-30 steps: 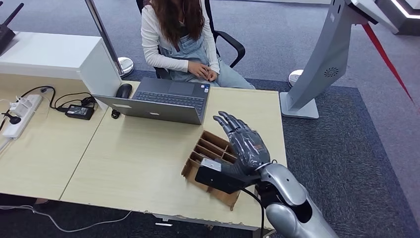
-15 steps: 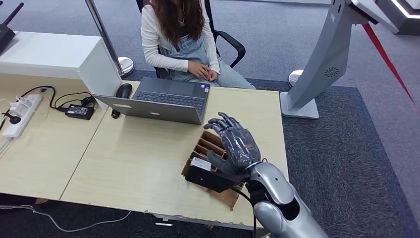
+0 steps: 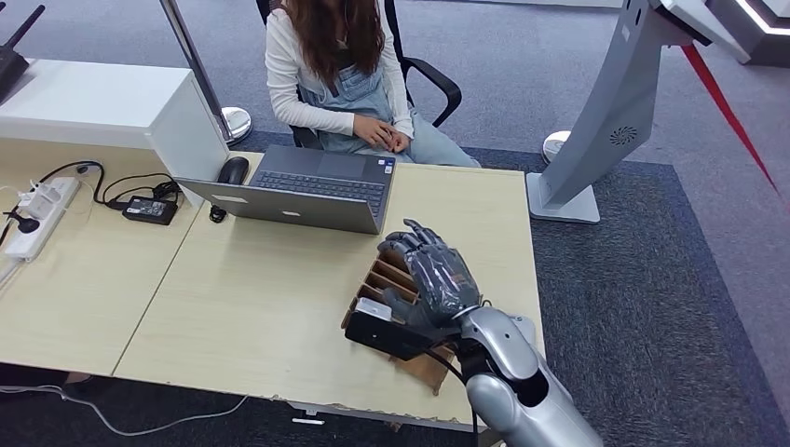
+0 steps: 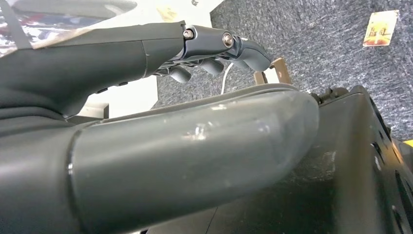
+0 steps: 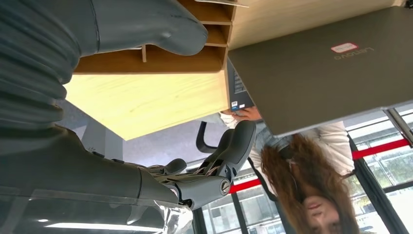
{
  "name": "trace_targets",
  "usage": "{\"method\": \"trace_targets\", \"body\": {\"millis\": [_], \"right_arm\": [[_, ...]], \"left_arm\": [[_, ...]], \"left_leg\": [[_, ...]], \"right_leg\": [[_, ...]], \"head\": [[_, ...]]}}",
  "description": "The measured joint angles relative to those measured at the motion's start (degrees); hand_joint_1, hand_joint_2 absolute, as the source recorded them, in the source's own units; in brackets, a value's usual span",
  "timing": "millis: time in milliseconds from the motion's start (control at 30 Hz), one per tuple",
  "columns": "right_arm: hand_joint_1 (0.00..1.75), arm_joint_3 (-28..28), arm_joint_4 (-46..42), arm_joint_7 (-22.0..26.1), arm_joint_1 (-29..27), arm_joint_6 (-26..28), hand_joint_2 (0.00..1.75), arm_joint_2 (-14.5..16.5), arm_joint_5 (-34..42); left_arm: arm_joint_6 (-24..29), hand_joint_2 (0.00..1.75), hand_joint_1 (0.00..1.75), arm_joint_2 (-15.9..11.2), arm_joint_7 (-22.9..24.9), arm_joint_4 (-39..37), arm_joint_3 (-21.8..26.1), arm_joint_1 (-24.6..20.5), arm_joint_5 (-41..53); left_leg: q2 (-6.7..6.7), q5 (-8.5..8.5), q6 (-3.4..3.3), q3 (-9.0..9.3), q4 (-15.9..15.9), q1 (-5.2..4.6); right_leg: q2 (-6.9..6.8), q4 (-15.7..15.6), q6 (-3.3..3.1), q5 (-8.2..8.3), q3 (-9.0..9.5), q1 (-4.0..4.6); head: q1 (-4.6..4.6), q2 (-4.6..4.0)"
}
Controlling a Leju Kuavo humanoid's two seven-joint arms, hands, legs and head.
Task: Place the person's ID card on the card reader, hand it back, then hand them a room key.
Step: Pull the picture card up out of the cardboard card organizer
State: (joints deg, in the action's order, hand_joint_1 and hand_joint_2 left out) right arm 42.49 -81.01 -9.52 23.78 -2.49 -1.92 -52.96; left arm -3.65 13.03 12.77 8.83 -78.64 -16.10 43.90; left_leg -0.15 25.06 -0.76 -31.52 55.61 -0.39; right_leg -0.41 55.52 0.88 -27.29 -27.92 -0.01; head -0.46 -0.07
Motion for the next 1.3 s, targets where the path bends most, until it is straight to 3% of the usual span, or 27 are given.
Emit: {"method": "trace_targets", "body": {"millis": [633,900,1300], "right_arm": [[0.78,-2.2,7.27,-2.1,1.25,2.53,1.75,0.34,-1.91],[0.9,-5.25,8.28,-5.46,1.81,2.97,1.75,-0.67,-4.5],[0.87,-8.91,7.5,-7.42,1.6,0.46,1.75,-2.53,-6.47]], "left_arm": [[-0.96,0.0,0.0,0.0,0.87,0.0,0.02,-0.01,0.29],[-1.33,0.0,0.0,-0.01,1.4,0.0,0.02,-0.01,0.42],[-1.33,0.0,0.0,-0.01,1.6,0.0,0.02,-0.02,1.2]], "left_leg": [[0.0,0.0,0.0,0.01,0.01,0.0],[0.01,0.0,0.0,0.01,0.02,0.0],[0.01,0.0,0.0,0.02,0.03,0.0]], "right_leg": [[0.0,0.0,0.0,0.0,-0.01,-0.01],[0.0,0.0,0.0,0.0,-0.02,-0.02],[0.0,0.0,0.0,0.01,-0.03,-0.02]], "head": [[0.0,0.0],[0.0,0.0],[0.0,0.0]]}}
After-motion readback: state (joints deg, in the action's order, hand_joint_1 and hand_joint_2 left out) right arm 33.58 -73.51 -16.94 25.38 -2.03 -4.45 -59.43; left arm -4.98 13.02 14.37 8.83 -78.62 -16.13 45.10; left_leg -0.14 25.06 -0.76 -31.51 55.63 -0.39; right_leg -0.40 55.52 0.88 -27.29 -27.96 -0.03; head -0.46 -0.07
